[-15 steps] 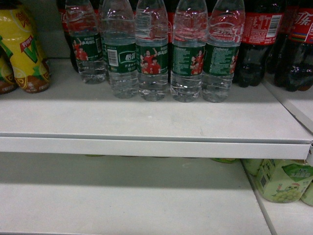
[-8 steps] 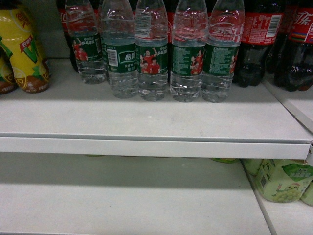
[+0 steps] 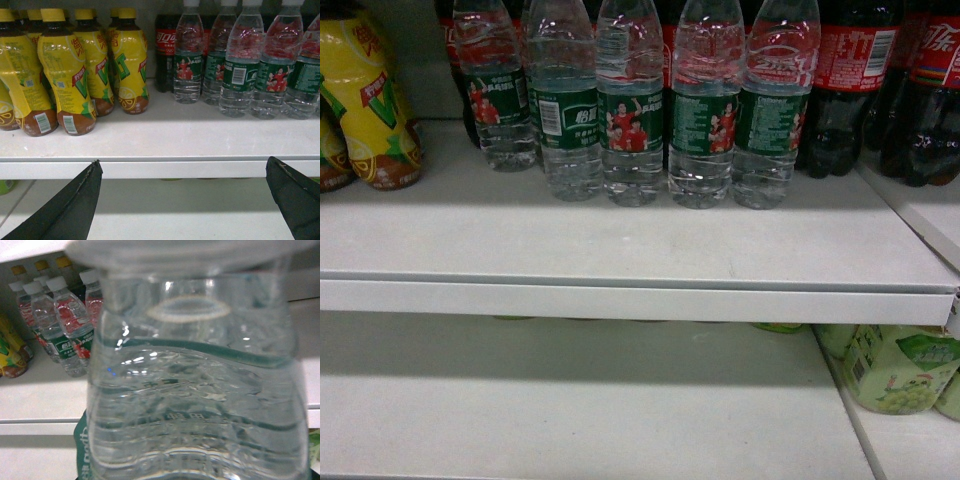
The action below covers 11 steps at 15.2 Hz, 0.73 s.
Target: Move water from second to third shelf
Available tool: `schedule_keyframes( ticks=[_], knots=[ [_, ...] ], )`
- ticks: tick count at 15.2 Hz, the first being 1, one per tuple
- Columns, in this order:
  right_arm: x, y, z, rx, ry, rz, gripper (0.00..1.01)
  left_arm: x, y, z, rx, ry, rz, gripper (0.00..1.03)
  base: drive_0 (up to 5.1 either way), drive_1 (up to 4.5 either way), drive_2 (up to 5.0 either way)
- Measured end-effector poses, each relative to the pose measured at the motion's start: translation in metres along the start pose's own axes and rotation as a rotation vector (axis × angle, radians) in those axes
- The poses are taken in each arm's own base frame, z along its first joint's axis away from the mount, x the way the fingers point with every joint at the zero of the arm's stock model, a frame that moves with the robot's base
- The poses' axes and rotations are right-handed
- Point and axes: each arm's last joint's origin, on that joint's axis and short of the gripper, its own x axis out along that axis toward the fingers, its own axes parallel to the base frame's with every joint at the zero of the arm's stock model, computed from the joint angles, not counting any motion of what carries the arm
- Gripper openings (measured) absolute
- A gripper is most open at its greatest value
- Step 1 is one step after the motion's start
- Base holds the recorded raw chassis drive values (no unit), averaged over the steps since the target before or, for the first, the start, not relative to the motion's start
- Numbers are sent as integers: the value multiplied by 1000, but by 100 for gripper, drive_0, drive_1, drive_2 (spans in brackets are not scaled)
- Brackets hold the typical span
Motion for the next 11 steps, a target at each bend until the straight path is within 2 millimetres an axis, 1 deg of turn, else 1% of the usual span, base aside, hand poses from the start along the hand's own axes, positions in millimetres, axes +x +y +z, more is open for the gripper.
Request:
schedule_keyframes(
  ticks=[11],
  knots=[
    [0,0,0,1,0,0,43,0,0,0,0,1,0,98,0,0,0]
  ],
)
